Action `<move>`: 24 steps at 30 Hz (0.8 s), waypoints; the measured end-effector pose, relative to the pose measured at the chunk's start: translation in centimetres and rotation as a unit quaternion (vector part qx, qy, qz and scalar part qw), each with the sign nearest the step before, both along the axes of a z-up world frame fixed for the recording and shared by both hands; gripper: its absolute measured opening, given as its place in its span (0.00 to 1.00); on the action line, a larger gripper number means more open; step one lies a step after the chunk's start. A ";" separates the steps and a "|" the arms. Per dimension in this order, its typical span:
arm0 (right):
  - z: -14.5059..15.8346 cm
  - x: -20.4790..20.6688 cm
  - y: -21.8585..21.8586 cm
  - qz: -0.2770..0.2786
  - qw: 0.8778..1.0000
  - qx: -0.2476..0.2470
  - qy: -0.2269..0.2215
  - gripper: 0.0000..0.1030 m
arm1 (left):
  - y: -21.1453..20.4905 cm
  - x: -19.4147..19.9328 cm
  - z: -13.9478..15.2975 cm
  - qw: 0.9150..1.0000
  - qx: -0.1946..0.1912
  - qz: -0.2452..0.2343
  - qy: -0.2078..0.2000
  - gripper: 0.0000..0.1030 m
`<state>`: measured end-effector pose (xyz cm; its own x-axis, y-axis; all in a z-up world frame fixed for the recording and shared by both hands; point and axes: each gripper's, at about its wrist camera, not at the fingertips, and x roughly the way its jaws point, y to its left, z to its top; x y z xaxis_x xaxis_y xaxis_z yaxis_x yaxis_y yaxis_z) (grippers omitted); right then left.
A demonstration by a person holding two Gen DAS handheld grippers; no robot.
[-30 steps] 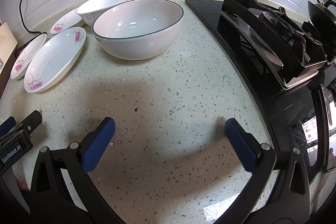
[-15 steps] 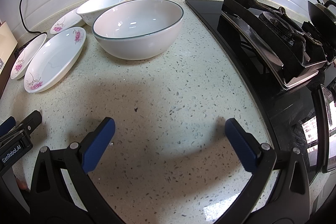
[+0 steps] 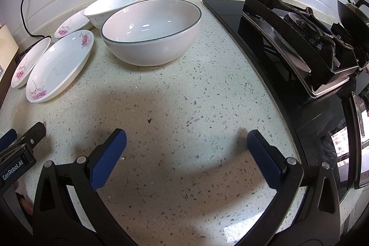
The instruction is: Organize plates and bowls
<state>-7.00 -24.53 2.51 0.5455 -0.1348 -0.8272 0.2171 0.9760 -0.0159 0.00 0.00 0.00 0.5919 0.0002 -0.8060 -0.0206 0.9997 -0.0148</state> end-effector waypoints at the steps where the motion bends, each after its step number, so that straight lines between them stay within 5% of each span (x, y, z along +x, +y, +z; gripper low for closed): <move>1: 0.0 0.0 0.0 0.000 1.000 0.000 0.000 1.00 | 0.0 0.0 0.0 1.000 0.000 0.000 0.000 1.00; 24: 0.1 -0.4 0.6 0.063 0.998 0.007 0.016 1.00 | 0.1 -0.5 0.2 1.000 0.000 -0.026 0.008 1.00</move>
